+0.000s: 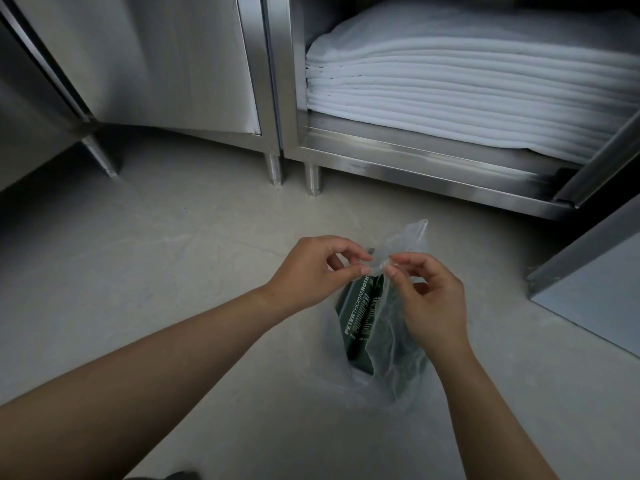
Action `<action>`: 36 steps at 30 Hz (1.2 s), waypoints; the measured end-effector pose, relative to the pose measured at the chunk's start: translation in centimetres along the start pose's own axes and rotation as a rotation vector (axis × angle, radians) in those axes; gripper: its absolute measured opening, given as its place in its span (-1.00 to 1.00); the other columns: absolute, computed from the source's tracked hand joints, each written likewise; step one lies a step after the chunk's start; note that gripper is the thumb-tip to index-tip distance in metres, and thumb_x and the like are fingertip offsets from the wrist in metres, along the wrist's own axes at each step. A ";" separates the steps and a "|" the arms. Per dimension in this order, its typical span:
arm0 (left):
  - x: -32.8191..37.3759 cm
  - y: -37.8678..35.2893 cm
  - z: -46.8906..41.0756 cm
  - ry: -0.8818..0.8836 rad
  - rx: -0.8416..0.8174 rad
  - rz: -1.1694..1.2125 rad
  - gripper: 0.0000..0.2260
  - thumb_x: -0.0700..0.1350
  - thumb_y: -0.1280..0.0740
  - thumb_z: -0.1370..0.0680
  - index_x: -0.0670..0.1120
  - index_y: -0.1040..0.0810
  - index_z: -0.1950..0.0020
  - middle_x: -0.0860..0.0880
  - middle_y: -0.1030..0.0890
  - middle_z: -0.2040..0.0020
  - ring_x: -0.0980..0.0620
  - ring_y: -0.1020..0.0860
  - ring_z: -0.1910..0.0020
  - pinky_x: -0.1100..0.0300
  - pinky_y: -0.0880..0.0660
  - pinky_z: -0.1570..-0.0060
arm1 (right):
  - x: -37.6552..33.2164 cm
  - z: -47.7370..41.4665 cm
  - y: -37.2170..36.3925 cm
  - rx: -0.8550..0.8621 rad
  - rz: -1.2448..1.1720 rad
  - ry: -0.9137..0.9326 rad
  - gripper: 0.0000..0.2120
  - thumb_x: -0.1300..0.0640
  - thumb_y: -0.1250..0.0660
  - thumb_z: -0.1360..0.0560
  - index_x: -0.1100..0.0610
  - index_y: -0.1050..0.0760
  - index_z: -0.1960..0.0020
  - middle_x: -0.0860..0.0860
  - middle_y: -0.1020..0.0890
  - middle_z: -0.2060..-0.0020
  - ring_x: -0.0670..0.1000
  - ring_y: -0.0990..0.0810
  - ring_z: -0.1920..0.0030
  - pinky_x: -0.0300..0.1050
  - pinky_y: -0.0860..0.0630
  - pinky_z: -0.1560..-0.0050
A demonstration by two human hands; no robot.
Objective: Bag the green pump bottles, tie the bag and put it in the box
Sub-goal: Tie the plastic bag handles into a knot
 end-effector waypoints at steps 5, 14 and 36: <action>0.2 -0.8 -0.2 -0.012 -0.024 0.020 -0.86 -0.04 -0.45 -0.41 0.03 -0.65 0.04 0.02 -0.64 0.18 0.14 -0.54 0.36 0.37 -0.46 0.29 | 0.0 0.1 0.1 -0.011 -0.007 -0.018 -0.84 0.16 -0.46 -0.41 -0.07 -0.55 0.12 -0.11 -0.65 0.22 -0.20 -0.58 0.21 -0.17 -0.52 0.19; 0.7 -1.4 -0.4 -0.073 -0.040 -0.045 -0.97 -0.07 -0.42 -0.45 0.07 -0.61 0.15 0.11 -0.62 0.17 0.12 -0.55 0.33 0.25 -0.53 0.27 | 0.2 0.2 0.4 -0.103 0.046 0.015 -0.81 0.13 -0.44 -0.42 -0.06 -0.54 0.01 -0.12 -0.66 0.24 -0.15 -0.59 0.15 -0.17 -0.50 0.22; 0.2 -0.6 -0.5 0.002 0.029 0.080 -0.86 -0.20 -0.40 -0.46 0.03 -0.58 0.21 0.08 -0.57 0.23 0.09 -0.55 0.42 0.07 -0.58 0.30 | -1.3 0.6 0.5 -0.114 0.060 0.064 -0.81 0.24 -0.41 -0.44 0.02 -0.56 0.00 -0.09 -0.59 0.22 -0.17 -0.52 0.24 -0.38 -0.45 0.29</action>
Point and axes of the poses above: each hand's wrist, its own z-axis away from the middle knuckle, its own y-axis out of the back of the hand, x = y × z, the point moved 5 cm from there along -z, towards the middle knuckle
